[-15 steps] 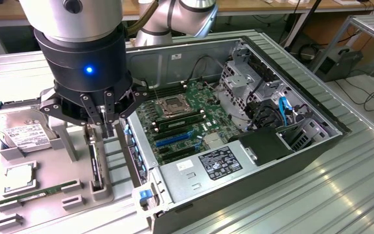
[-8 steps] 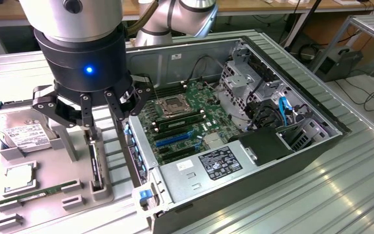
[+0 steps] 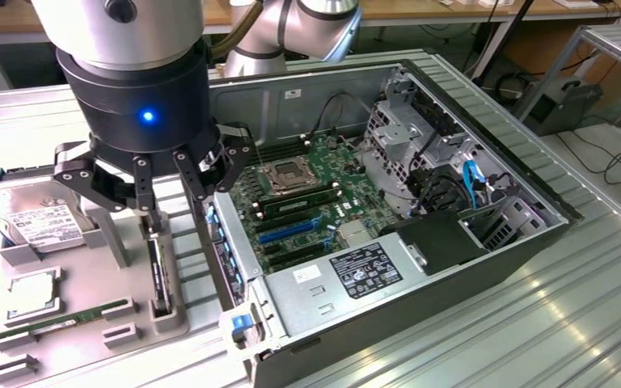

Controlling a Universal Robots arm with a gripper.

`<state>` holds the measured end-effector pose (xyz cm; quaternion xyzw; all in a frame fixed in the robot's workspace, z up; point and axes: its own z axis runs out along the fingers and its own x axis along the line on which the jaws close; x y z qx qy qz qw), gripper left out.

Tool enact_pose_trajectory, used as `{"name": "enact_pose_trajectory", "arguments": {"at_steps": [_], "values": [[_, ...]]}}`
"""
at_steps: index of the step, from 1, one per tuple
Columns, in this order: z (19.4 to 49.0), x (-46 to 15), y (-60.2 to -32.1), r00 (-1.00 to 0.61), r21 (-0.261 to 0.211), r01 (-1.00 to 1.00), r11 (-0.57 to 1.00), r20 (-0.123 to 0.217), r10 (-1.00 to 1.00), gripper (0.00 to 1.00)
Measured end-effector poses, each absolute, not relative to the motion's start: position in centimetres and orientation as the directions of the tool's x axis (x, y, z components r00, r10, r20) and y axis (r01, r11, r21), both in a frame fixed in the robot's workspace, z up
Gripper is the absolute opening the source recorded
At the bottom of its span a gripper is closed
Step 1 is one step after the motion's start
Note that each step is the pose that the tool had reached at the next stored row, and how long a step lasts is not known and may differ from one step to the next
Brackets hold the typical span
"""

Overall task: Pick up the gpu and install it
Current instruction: 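Pick up the gpu and move the gpu toward the slot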

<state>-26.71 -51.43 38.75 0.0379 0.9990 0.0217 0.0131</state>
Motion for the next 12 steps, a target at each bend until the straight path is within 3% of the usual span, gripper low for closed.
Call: {"name": "enact_pose_trajectory", "arguments": {"at_steps": [12], "values": [[38.62, -27.06, -51.42, -0.997, 0.044, 0.075, 0.996, -0.024, 0.076, 0.42]]}}
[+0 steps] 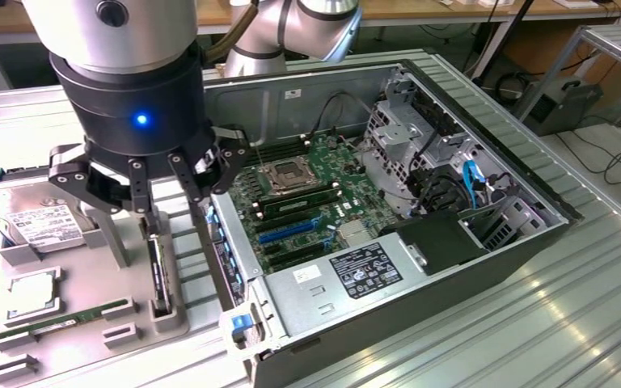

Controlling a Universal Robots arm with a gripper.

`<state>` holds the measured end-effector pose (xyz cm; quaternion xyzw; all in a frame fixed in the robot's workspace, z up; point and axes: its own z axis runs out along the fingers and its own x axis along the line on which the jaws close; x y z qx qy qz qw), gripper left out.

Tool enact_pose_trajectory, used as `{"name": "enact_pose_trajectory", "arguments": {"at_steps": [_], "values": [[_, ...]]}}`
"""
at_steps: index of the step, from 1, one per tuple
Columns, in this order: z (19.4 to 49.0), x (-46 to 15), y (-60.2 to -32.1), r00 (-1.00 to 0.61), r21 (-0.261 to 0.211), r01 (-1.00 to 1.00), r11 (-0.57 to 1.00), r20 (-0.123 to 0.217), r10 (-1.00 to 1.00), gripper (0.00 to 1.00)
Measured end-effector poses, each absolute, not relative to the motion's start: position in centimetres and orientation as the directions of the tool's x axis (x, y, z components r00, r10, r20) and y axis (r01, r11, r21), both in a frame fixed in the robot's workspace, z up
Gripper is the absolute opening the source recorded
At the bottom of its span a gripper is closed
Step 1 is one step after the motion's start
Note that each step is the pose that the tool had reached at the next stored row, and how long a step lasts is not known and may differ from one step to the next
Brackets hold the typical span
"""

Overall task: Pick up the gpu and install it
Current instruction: 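Pick up the gpu and move the gpu toward the slot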

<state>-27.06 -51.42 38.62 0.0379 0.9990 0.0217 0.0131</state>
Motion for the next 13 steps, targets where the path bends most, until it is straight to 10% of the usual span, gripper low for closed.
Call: {"name": "enact_pose_trajectory", "arguments": {"at_steps": [13], "values": [[34.4, -27.6, -51.4, -0.997, 0.044, 0.075, 0.996, -0.024, 0.076, 0.42]]}}
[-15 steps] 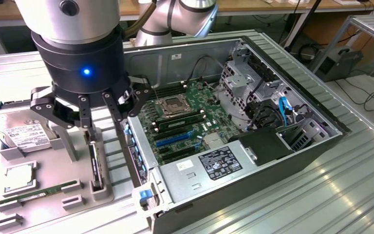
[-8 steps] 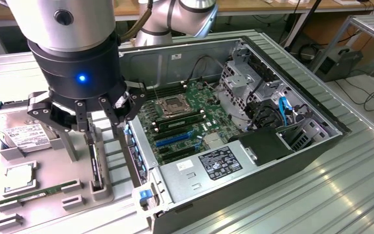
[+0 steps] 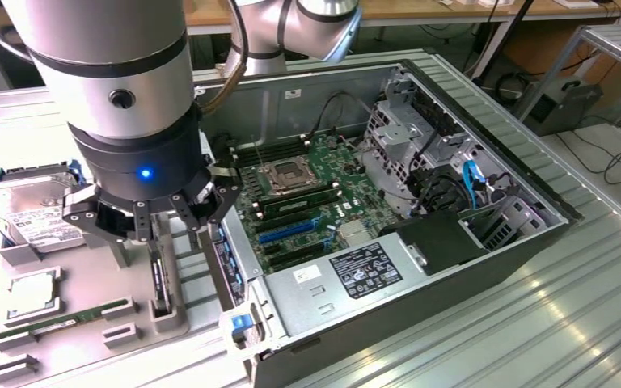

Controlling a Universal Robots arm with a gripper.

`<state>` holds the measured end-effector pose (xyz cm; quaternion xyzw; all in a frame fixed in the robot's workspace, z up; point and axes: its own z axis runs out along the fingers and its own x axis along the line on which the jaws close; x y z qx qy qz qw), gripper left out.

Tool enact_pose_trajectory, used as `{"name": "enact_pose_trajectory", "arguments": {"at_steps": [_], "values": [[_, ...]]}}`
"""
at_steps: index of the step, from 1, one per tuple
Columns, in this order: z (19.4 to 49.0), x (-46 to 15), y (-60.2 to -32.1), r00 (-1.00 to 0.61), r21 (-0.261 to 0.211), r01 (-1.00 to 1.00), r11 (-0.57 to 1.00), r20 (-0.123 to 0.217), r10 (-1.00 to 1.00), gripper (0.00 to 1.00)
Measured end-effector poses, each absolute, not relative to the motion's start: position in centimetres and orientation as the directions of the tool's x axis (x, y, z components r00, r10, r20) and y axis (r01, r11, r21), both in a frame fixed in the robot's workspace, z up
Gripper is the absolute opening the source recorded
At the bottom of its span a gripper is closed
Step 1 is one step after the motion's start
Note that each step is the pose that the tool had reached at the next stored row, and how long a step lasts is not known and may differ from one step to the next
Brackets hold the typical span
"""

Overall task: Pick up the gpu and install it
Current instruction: 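Pick up the gpu and move the gpu toward the slot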

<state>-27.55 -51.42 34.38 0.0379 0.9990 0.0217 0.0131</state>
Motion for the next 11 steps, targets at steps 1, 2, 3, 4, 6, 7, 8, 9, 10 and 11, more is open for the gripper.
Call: {"name": "enact_pose_trajectory", "arguments": {"at_steps": [1, 2, 3, 4, 6, 7, 8, 9, 10, 11], "values": [[33.96, -27.55, -51.42, -0.997, 0.044, 0.075, 0.996, -0.024, 0.076, 0.42], [33.88, -27.56, -51.42, -0.997, 0.044, 0.075, 0.996, -0.025, 0.076, 0.42], [33.82, -27.56, -51.42, -0.997, 0.044, 0.075, 0.996, -0.024, 0.076, 0.42], [33.77, -27.56, -51.42, -0.997, 0.044, 0.075, 0.996, -0.024, 0.076, 0.42], [33.69, -27.56, -51.42, -0.997, 0.044, 0.075, 0.996, -0.024, 0.076, 0.42], [33.65, -27.55, -51.42, -0.997, 0.044, 0.075, 0.996, -0.024, 0.076, 0.42], [33.61, -27.56, -51.42, -0.997, 0.044, 0.075, 0.996, -0.024, 0.076, 0.42], [33.56, -27.55, -51.42, -0.997, 0.044, 0.075, 0.996, -0.024, 0.076, 0.42], [33.52, -27.56, -51.42, -0.997, 0.044, 0.075, 0.996, -0.025, 0.076, 0.42], [33.48, -27.55, -51.42, -0.997, 0.044, 0.075, 0.996, -0.024, 0.076, 0.42]]}}
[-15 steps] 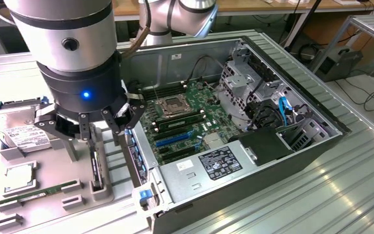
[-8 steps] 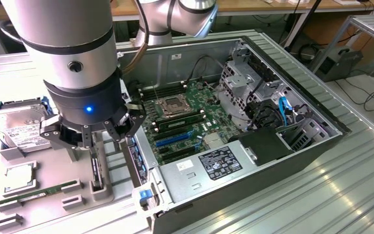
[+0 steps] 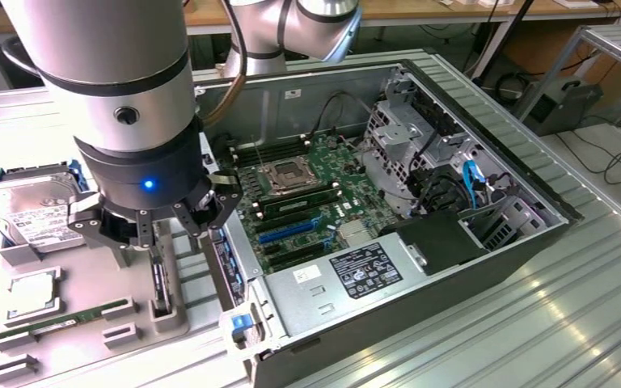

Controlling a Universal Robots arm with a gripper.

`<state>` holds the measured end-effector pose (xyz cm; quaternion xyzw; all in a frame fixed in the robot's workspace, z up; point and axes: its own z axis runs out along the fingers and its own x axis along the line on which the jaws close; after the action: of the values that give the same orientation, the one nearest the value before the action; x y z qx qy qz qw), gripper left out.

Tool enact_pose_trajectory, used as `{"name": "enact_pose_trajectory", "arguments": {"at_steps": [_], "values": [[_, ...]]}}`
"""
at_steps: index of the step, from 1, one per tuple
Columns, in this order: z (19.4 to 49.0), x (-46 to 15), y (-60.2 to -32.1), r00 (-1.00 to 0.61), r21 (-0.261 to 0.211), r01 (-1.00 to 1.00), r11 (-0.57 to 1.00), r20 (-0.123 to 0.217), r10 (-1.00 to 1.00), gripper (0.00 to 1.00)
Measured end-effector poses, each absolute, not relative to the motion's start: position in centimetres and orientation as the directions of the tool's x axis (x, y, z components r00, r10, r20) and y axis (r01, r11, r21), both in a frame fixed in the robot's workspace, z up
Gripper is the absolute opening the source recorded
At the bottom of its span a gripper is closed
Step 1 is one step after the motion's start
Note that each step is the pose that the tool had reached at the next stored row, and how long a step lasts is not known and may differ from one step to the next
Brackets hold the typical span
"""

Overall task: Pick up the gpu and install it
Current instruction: 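Pick up the gpu and move the gpu toward the slot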

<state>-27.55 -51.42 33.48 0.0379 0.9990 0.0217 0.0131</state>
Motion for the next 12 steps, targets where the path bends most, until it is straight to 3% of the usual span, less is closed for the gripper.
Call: {"name": "enact_pose_trajectory", "arguments": {"at_steps": [12], "values": [[32.93, -27.55, -51.42, -0.997, 0.044, 0.075, 0.996, -0.025, 0.076, 0.42]]}}
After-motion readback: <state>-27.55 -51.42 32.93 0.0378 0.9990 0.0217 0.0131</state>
